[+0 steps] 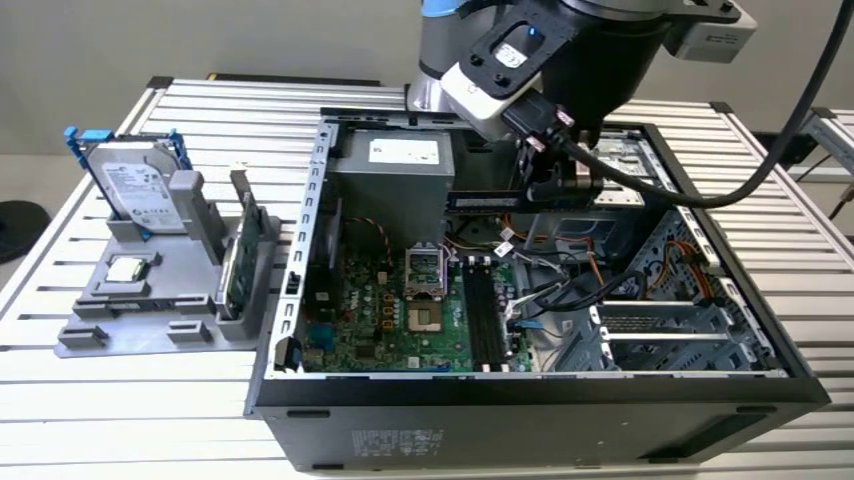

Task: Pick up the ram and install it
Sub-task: 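Insert the ram into the slot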

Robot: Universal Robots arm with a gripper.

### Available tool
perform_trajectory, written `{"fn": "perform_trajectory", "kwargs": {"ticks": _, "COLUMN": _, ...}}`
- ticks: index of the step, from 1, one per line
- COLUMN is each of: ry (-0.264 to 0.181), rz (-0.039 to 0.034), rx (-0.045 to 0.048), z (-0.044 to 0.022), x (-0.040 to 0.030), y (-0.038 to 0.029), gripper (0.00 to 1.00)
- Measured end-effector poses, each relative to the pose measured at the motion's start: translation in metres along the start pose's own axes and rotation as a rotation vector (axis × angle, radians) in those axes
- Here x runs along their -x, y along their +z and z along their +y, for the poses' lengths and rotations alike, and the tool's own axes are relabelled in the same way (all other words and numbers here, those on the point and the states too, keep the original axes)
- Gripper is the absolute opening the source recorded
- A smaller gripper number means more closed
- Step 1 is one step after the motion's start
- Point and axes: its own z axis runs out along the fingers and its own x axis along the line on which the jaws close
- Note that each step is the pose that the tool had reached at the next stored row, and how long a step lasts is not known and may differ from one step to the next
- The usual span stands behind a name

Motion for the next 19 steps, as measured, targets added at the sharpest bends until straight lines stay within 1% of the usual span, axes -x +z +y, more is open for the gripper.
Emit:
{"fn": "perform_trajectory", "kwargs": {"ticks": 2, "ry": 0.011, "rz": -0.0003, "rx": 0.0008, "z": 0.0, "x": 0.0, "y": 0.0016, "gripper": 0.0}}
{"fn": "perform_trajectory", "kwargs": {"ticks": 3, "ry": 0.025, "rz": -0.0004, "rx": 0.0017, "z": 0.0, "x": 0.0001, "y": 0.0022, "gripper": 0.0}}
{"fn": "perform_trajectory", "kwargs": {"ticks": 12, "ry": 0.171, "rz": -0.0024, "rx": 0.0112, "z": 0.0, "x": 0.0005, "y": 0.008, "gripper": 0.0}}
{"fn": "perform_trajectory", "kwargs": {"ticks": 19, "ry": 0.29, "rz": -0.004, "rx": 0.0191, "z": 0.0, "x": 0.0006, "y": 0.0106, "gripper": 0.0}}
